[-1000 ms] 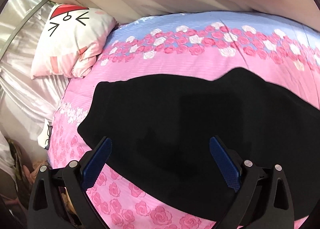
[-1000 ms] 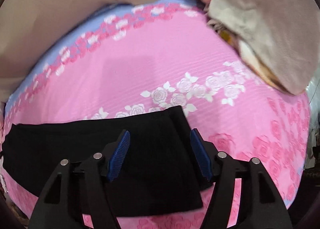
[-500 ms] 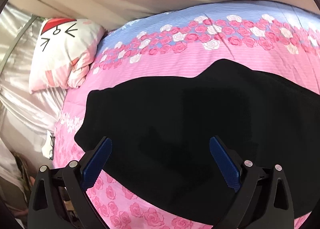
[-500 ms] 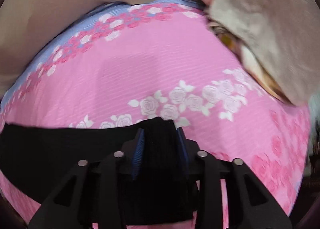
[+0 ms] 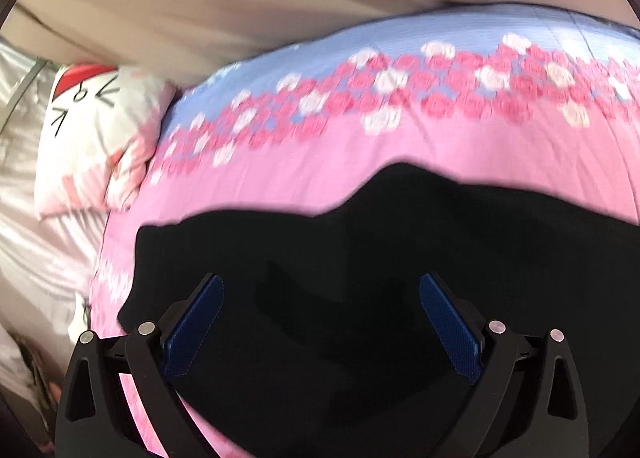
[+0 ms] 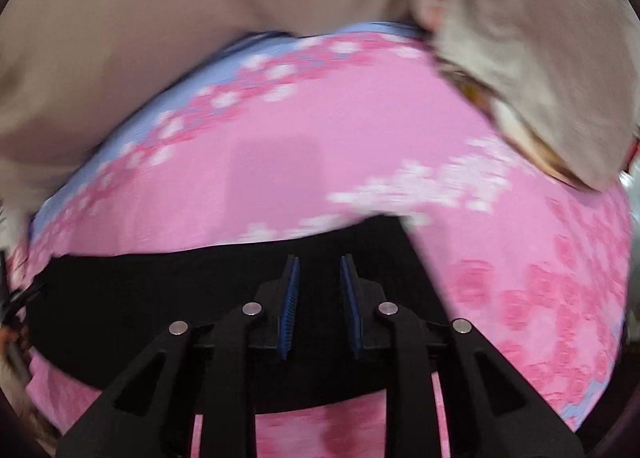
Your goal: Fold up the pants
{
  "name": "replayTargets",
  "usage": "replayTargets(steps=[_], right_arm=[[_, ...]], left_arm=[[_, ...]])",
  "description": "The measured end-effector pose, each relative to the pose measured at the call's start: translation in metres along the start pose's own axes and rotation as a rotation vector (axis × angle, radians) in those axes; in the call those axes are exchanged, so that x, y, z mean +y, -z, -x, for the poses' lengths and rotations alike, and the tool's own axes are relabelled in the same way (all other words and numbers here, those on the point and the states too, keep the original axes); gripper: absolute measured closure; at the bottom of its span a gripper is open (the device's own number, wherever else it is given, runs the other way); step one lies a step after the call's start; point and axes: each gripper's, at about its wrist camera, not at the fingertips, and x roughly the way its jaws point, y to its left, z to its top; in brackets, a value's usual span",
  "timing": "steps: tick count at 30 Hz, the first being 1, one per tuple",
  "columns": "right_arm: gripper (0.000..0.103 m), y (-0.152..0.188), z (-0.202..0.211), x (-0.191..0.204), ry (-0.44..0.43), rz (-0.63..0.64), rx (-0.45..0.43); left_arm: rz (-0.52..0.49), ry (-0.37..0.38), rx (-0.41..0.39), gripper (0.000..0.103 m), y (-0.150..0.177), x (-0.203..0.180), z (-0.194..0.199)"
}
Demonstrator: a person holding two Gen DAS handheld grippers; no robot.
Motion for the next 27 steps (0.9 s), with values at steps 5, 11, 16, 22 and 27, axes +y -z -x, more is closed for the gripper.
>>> replayTargets(steps=[5, 11, 16, 22, 27], right_arm=[[0.082, 0.023, -0.038, 0.098, -0.085, 0.200, 0.132], [0.081, 0.022, -0.029, 0.067, -0.022, 0.046, 0.101], [0.080, 0.013, -0.006, 0.018, 0.040, -0.024, 0.057], [0.028, -0.010, -0.033, 0.093, -0.025, 0.391, 0.084], [0.047, -0.002, -0.072, 0.154, -0.098, 0.685, 0.144]], left_arm=[[-0.029, -0.034, 0.003, 0.005, -0.029, -0.024, -0.031], [0.017, -0.066, 0.010, 0.005, -0.061, -0.030, -0.041], [0.093, -0.054, -0.062, 0.005, -0.046, -0.001, -0.002], [0.024, -0.038, -0.102, 0.005, -0.004, 0.003, 0.045], [-0.075, -0.002, -0.100, 0.005, 0.030, -0.024, 0.079]])
